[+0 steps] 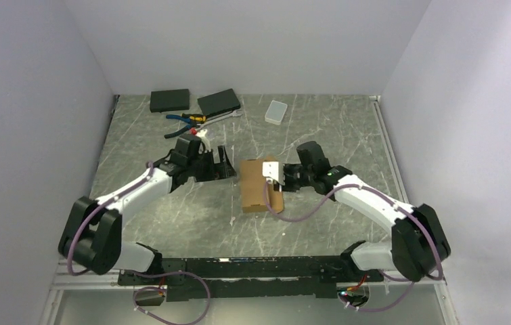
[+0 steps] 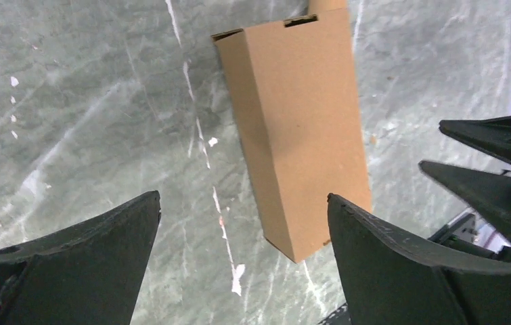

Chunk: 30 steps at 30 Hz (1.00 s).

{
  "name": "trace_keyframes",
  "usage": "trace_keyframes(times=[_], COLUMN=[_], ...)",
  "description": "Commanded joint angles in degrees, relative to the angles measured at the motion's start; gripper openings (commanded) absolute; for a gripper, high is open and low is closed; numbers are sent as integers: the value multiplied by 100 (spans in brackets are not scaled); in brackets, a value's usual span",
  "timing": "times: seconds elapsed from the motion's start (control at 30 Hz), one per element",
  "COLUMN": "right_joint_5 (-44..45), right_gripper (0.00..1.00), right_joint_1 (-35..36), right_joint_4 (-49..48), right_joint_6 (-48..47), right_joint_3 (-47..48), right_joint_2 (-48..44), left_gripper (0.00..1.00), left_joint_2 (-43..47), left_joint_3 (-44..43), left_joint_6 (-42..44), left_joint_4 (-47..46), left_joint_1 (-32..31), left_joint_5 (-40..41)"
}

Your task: Fold the paper box

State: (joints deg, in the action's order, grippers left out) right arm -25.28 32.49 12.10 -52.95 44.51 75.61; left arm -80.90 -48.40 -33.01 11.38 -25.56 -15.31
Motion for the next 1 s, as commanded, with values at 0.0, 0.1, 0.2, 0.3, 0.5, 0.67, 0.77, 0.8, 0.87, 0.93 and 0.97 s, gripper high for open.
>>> trace_keyframes(times=[0.0,0.1,0.2,0.3,0.5,0.67,0.77,0.8,0.87,0.93,0.97], right_joint_5=[-1603,-1700,-1593,-1467,-1188,-729,-592,-582,-567,-557,-568], right_gripper=[52,62,61,61,57,48,44,42,40,37,36], right_joint_1=[-59,-59,-54,-24,140,452,524,536,547,553,554], right_joint_4=[1490,1605,1622,1674,1560,1183,1071,1047,996,988,983], right_joint_6=[-1806,-2311,-2366,-2487,-2425,-2102,-1978,-1956,-1911,-1876,-1863], right_joint_3=[-273,-516,-524,-569,-612,-630,-614,-619,-624,-612,-608], right_joint_2=[-524,-645,-507,-393,-122,196,295,297,304,321,330], left_gripper=[100,100,98,92,87,86,84,83,83,83,83], left_joint_2=[501,536,455,234,-271,-490,-521,-543,-602,-663,-690], left_joint_3=[484,636,691,663,596,494,444,431,392,363,349], left_joint_6=[-236,-383,-463,-516,-572,-558,-550,-554,-549,-555,-556], left_joint_4=[-476,-690,-906,-1057,-1339,-1308,-1283,-1272,-1270,-1269,-1276], left_joint_1=[96,139,139,131,89,62,35,27,-3,-29,-59], left_joint_5=[-337,-656,-847,-1030,-1194,-1097,-1017,-1002,-1000,-1007,-1009])
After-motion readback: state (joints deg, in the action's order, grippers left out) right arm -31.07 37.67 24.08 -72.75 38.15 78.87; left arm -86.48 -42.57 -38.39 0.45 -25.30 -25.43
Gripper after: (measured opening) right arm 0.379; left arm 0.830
